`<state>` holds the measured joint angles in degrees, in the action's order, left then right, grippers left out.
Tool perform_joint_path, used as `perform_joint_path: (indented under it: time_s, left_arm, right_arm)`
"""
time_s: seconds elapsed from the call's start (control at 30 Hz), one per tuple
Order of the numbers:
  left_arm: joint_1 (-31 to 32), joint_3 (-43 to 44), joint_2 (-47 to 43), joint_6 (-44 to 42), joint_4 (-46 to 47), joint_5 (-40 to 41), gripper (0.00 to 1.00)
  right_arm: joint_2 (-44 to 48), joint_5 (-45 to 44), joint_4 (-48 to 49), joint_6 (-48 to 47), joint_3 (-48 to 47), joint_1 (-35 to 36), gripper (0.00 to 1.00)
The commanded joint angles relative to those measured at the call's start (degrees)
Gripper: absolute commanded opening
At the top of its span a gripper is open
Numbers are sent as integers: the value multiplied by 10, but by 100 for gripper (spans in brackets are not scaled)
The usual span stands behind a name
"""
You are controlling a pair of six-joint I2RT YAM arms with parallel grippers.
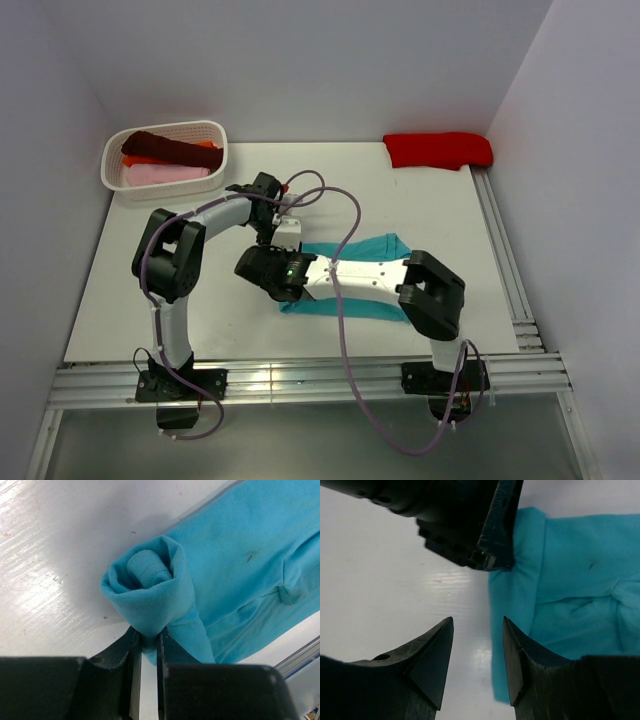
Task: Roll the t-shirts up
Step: Roll the tshirt
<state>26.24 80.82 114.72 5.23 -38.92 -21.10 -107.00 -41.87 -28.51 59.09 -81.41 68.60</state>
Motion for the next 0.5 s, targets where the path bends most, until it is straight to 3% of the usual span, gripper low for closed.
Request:
perform_joint_path:
  time_s: [0.0, 0.13, 0.47]
  left_arm:
    - [3, 14, 3, -17, 7, 36, 4]
    - [6, 15, 4, -17, 7, 35, 4]
    - [7, 15, 9, -20, 3, 36, 4]
  right_arm:
    - [-26, -58, 28, -71, -20, -13, 51]
    - [-61, -55, 56, -97, -31, -20, 50]
    - [-125, -34, 5, -76, -67, -15, 50]
